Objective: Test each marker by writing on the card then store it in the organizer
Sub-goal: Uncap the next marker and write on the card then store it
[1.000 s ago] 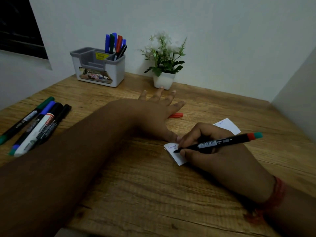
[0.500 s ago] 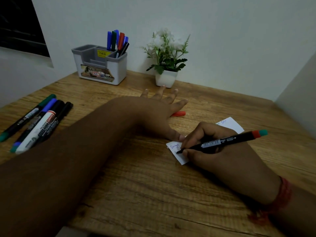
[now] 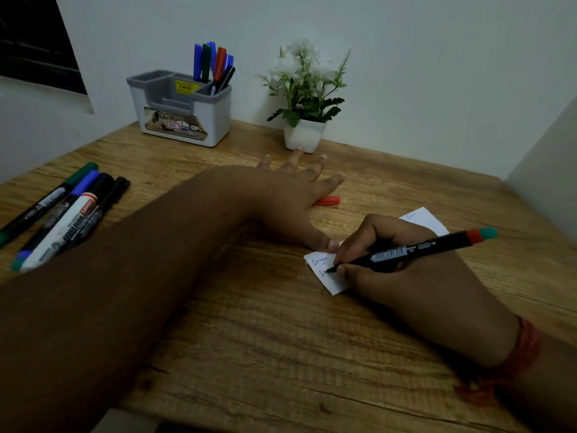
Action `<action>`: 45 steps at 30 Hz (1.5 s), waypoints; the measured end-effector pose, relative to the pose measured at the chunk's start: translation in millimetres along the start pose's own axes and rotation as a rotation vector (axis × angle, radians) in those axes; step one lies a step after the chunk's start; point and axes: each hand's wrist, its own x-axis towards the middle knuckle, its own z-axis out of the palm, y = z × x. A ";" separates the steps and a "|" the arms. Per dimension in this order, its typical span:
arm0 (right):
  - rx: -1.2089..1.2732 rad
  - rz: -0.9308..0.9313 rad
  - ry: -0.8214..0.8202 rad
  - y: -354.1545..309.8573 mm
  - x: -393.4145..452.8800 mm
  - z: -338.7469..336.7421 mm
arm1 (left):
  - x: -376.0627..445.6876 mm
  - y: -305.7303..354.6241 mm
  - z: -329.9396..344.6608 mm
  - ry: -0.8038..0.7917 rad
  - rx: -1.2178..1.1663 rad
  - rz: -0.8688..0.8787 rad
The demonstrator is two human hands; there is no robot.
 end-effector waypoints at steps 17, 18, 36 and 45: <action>-0.021 0.017 0.031 0.2 0.1 0.5 | -0.3 0.8 -0.5 -0.013 -0.006 -0.001; -0.027 0.017 0.034 0.4 0.1 0.5 | -0.3 0.7 -0.4 -0.016 -0.007 -0.001; -0.006 0.081 0.067 1.2 0.8 0.1 | -1.9 2.2 -1.4 -0.002 -0.009 0.000; -0.006 0.071 0.052 1.7 1.7 -0.6 | -2.6 2.7 -1.1 -0.003 -0.021 -0.003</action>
